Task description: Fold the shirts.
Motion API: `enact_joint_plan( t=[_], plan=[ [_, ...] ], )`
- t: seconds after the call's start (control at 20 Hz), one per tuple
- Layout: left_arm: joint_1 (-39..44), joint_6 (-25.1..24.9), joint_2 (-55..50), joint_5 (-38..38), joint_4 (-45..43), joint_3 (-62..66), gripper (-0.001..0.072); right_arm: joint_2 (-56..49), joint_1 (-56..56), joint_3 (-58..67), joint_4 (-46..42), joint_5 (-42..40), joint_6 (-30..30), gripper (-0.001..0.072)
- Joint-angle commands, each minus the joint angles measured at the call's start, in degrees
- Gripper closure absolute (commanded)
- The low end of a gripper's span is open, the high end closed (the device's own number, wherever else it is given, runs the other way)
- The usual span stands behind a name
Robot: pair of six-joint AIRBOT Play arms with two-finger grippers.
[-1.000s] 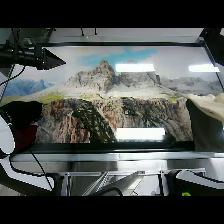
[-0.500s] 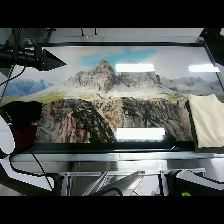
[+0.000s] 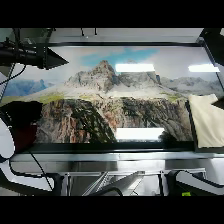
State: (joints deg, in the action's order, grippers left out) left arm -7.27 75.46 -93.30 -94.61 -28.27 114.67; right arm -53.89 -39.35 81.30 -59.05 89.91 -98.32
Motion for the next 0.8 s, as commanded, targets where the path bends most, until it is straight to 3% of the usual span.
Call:
enact_joint_plan(
  t=[0.0, 0.2, 0.35, 0.5, 0.75],
  plan=[
    [3.08, 0.37, 7.61, 1.49, -8.17, -5.86, 0.0695, 3.91, 18.78, -5.79, 4.66, -10.08, 3.82, 0.0688],
    [9.79, -4.94, 25.03, 3.21, -8.26, -32.28, 0.0695, 11.5, 43.78, -22.84, -1.68, -14.4, 3.17, 0.0688],
    [13.92, -4.74, 41.07, 9.09, -8.26, -56.5, 0.0694, 17.16, 55.8, -33.79, -1.77, -22.08, -0.44, 0.0687],
    [14.16, -3.3, 53.29, 13.66, -8.26, -74.29, 0.0694, 17.53, 59.43, -35.87, -1.79, -24.0, -0.59, 0.0687],
    [8.02, -2.51, 60.57, 13.05, -8.09, -82.34, 0.0693, 17.33, 59.47, -35.87, -1.16, -24.41, -0.5, 0.0687]
  ],
)
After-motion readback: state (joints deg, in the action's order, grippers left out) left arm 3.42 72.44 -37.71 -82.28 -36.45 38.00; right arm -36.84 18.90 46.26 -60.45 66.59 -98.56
